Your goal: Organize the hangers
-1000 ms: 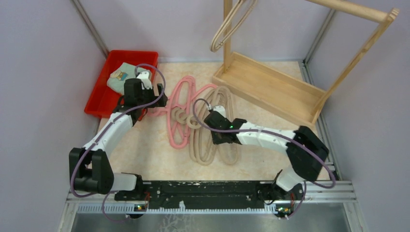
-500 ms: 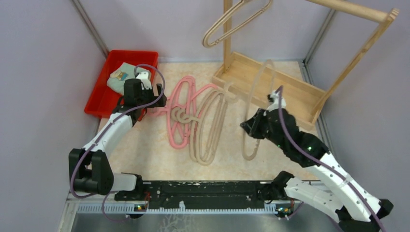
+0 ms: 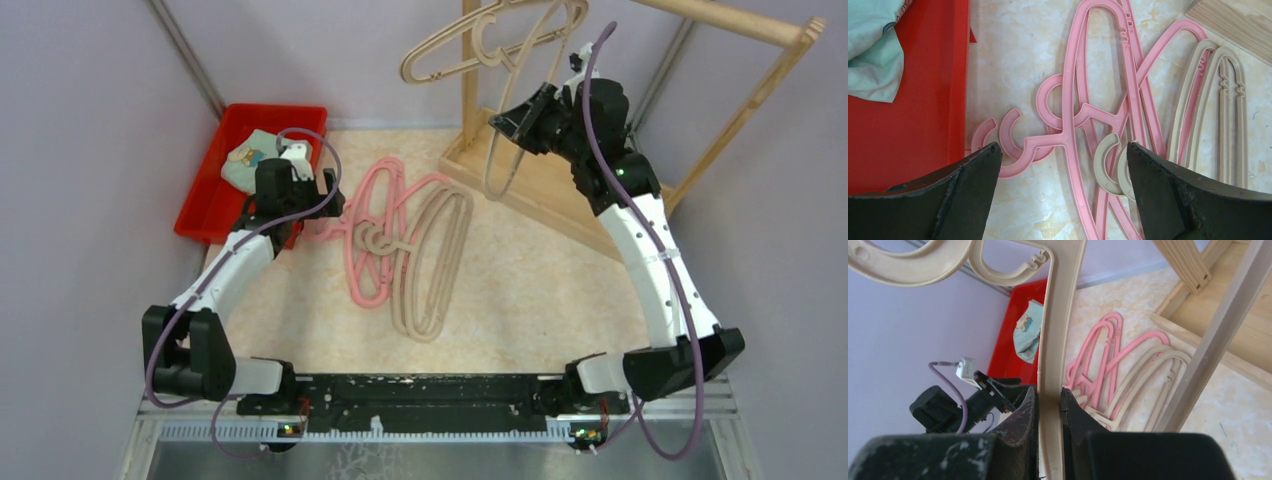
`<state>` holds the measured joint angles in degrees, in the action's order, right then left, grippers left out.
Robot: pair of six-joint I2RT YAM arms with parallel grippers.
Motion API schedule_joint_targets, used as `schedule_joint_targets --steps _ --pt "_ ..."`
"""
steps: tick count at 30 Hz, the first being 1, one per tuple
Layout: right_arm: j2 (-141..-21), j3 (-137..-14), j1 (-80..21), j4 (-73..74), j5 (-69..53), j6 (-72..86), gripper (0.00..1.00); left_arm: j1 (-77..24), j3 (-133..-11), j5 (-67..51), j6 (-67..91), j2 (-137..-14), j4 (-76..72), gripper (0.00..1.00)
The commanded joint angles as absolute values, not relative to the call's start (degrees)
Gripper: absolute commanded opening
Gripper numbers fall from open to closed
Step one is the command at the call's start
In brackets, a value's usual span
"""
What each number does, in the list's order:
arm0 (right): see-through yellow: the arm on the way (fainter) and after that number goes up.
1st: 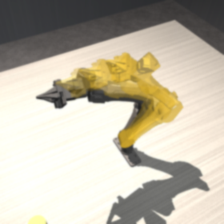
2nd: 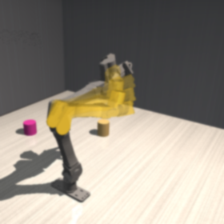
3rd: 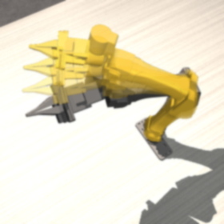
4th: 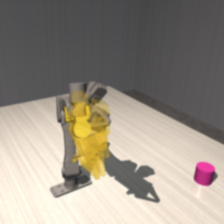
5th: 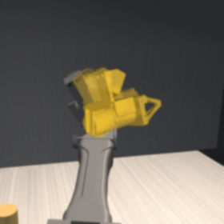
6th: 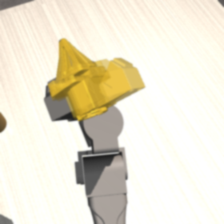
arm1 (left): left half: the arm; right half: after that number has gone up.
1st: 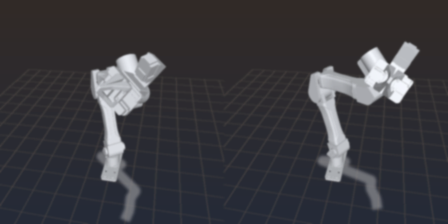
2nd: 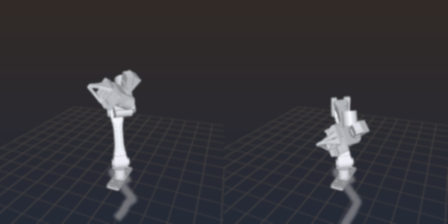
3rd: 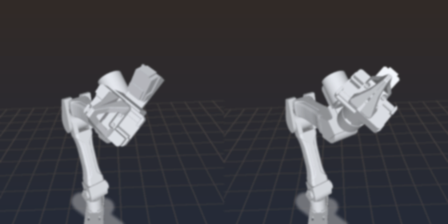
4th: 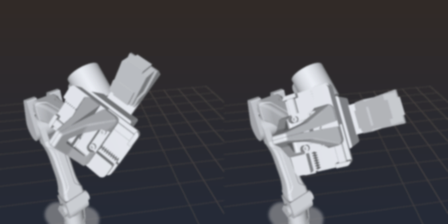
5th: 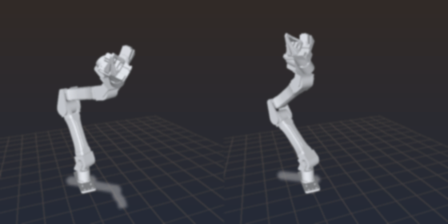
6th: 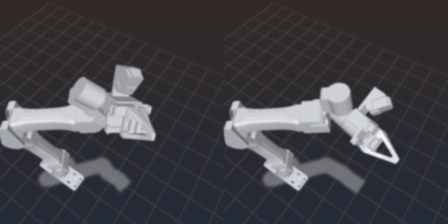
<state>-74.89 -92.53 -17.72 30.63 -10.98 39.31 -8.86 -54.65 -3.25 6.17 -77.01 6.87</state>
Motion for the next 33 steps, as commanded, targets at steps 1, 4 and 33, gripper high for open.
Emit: schedule_joint_targets --steps 1,4,33 --pt "-77.2 -97.6 -14.5 18.2 -18.7 42.8 0.00 -8.6 -56.4 -3.6 5.8 -77.6 5.8 1.00" --pt "-78.9 -97.4 -11.1 11.9 -20.5 46.5 0.00 -8.6 -56.7 -3.1 5.5 -78.1 5.4 1.00" --pt "-97.0 -104.0 -7.1 -2.3 -14.3 59.3 0.00 -8.0 -59.2 0.4 3.2 -82.5 6.1 1.00"
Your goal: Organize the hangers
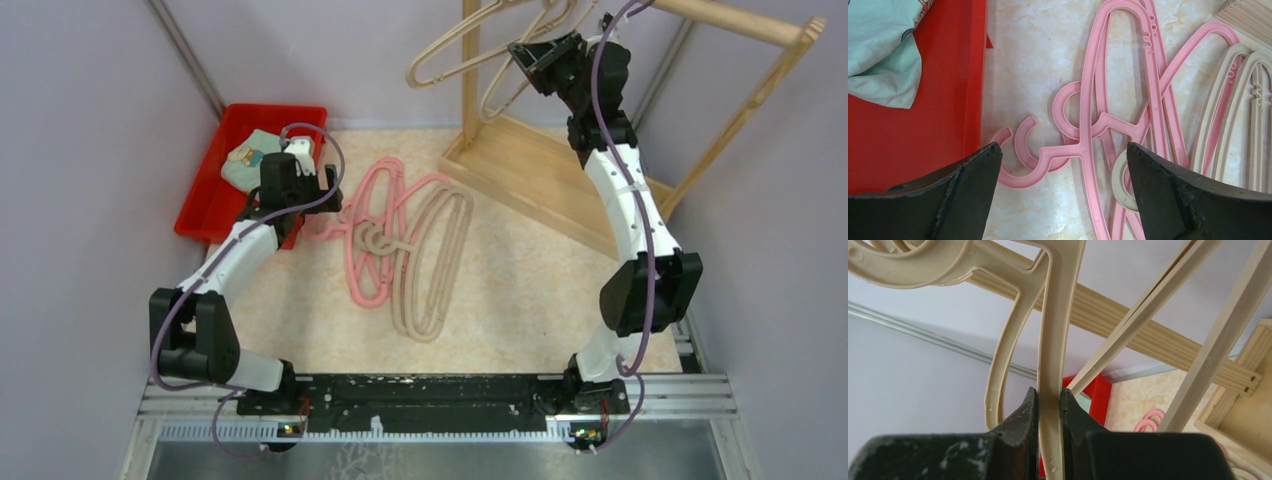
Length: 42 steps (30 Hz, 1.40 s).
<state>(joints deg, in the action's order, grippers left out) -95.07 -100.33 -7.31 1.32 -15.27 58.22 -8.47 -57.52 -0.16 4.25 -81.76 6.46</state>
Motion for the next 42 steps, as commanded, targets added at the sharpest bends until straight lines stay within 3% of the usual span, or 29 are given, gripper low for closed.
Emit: schedule_joint_targets --steps 1,6,9,14,16,18,25,32,36,42 --pt "-97.4 -104.0 -7.1 -2.6 -14.6 59.6 0.00 -8.0 -59.3 0.4 3.2 -82.6 6.1 1.00" --pt "-99.4 -105.7 -7.1 -2.6 -15.6 60.6 0.00 -7.8 -59.6 0.1 3.1 -83.5 6.0 1.00" --pt "-101.1 -107.9 -7.1 -0.9 -16.3 60.4 0.07 -7.8 -59.9 0.0 3.1 -84.0 5.9 1.00" --pt "-98.4 -106.1 -7.0 1.1 -14.7 58.0 0.40 -7.7 -60.5 -0.4 3.1 -85.0 5.8 1.00" --pt "-95.6 -104.5 -7.1 2.6 -12.8 55.8 0.62 -7.8 -60.7 -0.6 3.1 -85.2 5.7 1.00" --pt "-91.9 -103.4 -7.1 4.9 -11.4 53.2 0.72 -7.7 -60.9 -0.7 3.2 -85.4 5.7 1.00" --pt "-79.2 -90.4 -7.1 9.5 -11.9 46.4 0.82 -7.5 -61.3 -1.6 4.3 -86.1 5.6 1.00" --pt "-65.2 -72.8 -9.2 19.9 -12.0 36.5 0.83 -7.5 -61.0 -2.7 5.6 -87.2 5.3 1.00" --pt "-62.0 -66.2 -20.6 28.4 -5.7 30.1 0.82 -7.6 -61.0 -3.4 6.4 -88.1 5.8 1.00" --pt "-65.5 -58.9 -42.3 28.6 6.2 29.3 0.80 -7.6 -60.6 -5.5 9.0 -88.5 5.2 1.00"
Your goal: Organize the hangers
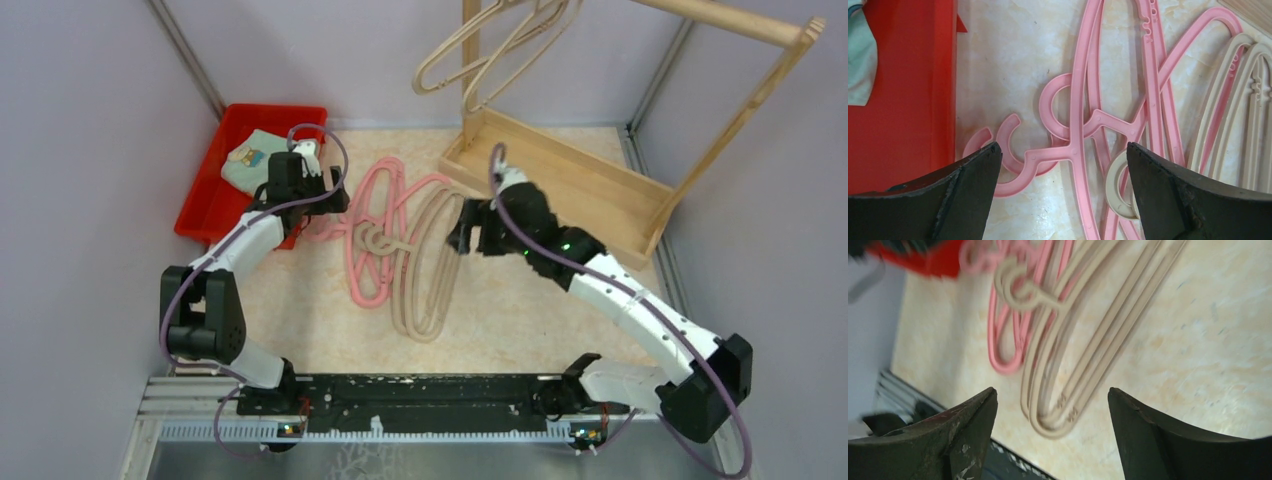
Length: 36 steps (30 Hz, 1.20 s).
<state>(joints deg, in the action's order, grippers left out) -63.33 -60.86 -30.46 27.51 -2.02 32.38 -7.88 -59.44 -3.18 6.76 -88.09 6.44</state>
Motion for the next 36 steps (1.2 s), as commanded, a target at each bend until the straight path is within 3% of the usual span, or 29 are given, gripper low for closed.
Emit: schedule_joint_targets --steps 1,7,17,25,36 --pt "-67.1 -58.1 -44.6 27.9 6.8 29.6 0.79 -7.6 -60.7 -5.8 9.2 -88.7 5.2 1.00" --pt "-80.3 -59.4 -51.5 21.4 4.7 30.5 0.76 -7.6 -61.6 -5.7 9.7 -88.2 6.3 1.00" --pt "-100.2 -65.9 -51.9 12.2 -1.3 32.1 0.70 -7.5 -59.0 -5.1 9.1 -85.5 6.3 1.00" --pt "-107.3 -71.9 -52.0 13.0 -1.4 31.3 0.66 -7.3 -58.3 -4.3 6.7 -84.6 7.3 1.00" --pt "-107.6 -67.5 -52.0 13.8 3.0 34.2 0.51 -6.5 -57.8 -4.0 4.1 -84.0 7.9 1.00"
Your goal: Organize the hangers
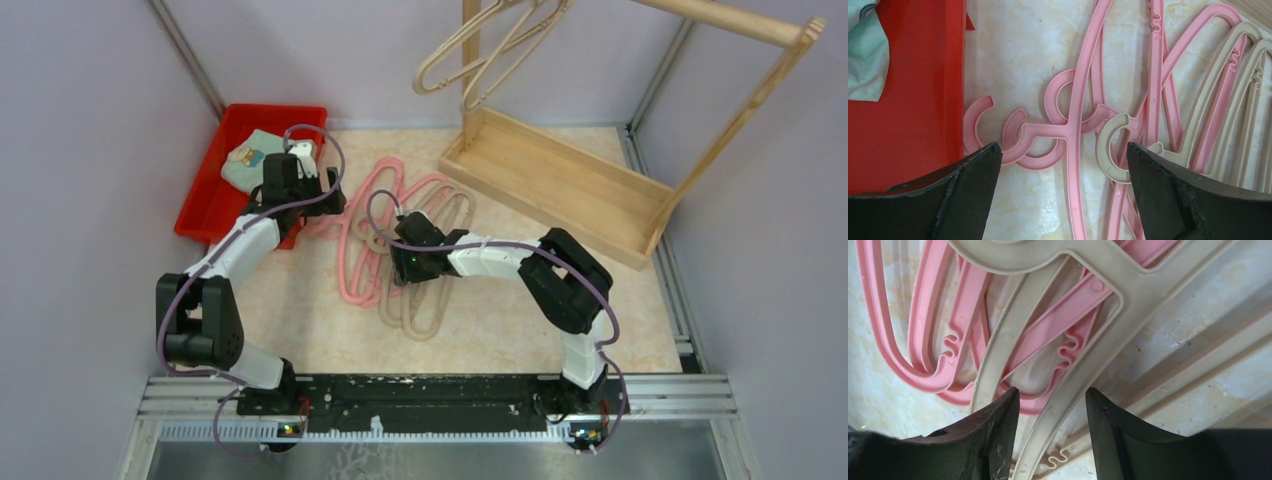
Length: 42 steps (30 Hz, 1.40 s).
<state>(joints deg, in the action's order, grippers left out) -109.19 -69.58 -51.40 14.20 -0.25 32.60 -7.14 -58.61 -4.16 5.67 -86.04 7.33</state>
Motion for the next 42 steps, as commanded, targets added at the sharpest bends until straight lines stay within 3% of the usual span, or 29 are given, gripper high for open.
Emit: schedule_joint_targets --steps 1,10,17,24,30,38,42 --pt "-107.5 -67.2 -52.0 14.1 3.3 34.4 0.48 -6.5 -57.6 -4.1 4.0 -83.9 8.0 1.00" --pt "-100.9 -63.0 -52.1 14.9 5.0 36.1 0.10 -6.3 -56.1 -4.7 4.5 -82.5 7.5 1.00" --pt "-83.7 -59.3 -52.1 23.2 9.4 37.2 0.00 -6.3 -55.8 -5.8 6.5 -81.4 6.4 1.00" --pt "-59.6 -54.2 -51.7 33.1 14.3 42.9 0.00 -6.3 -55.0 -6.2 7.7 -80.7 5.8 1.00" --pt "-45.5 -59.5 -44.7 36.3 12.2 43.4 0.00 -6.5 -55.3 -8.2 8.1 -80.9 5.8 1.00" --pt "-50.9 -77.8 -37.6 36.8 8.4 40.5 0.00 -6.4 -56.7 -8.2 8.1 -80.9 6.1 1.00" --pt "-56.8 -81.1 -27.8 29.8 -5.4 45.8 0.00 -6.4 -57.3 -8.3 8.0 -80.9 5.9 1.00"
